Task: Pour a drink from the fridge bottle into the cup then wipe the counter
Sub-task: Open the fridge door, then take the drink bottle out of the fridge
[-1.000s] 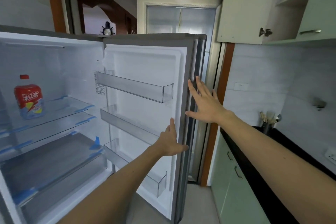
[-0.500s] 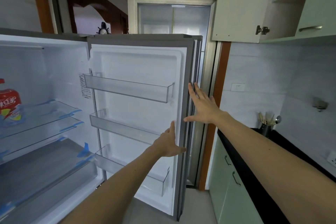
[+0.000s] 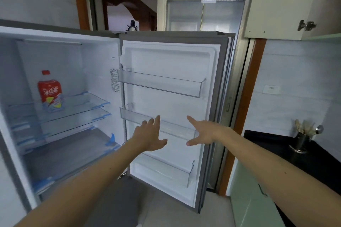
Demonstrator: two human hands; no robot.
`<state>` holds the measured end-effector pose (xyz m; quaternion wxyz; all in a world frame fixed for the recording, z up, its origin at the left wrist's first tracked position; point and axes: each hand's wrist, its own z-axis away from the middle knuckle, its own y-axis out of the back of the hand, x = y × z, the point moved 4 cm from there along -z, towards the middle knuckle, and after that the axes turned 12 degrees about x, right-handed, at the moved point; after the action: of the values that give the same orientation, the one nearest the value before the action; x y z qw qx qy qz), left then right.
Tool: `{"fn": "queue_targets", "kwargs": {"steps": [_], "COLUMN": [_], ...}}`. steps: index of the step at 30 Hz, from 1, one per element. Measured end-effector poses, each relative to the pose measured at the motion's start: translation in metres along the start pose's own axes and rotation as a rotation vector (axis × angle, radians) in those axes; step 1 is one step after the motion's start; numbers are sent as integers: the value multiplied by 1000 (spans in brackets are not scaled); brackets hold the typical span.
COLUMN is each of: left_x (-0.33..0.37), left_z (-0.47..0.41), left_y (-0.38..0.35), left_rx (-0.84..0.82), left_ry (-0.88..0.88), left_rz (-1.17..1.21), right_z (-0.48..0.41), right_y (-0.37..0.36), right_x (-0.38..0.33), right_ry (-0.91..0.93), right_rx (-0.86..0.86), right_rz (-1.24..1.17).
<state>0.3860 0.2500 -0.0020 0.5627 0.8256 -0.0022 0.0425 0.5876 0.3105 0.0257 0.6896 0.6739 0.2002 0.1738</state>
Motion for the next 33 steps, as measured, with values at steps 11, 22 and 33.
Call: {"fn": "queue_targets", "kwargs": {"steps": [11,22,33], "left_x": [-155,-261,-351], "left_z": [88,172,132], "left_y": [50,78,68], "left_rx": [2,-64,-34], "left_ry": [322,571,575], "left_rz": [-174,-303,-292], "right_z": [-36,-85,-159], "right_y": [-7,-29,-24], "right_x": [-143,-271,-337], "right_ry": [309,524,520], "right_rx": [183,158,183], "right_rz": [-168,-262,-209]}}
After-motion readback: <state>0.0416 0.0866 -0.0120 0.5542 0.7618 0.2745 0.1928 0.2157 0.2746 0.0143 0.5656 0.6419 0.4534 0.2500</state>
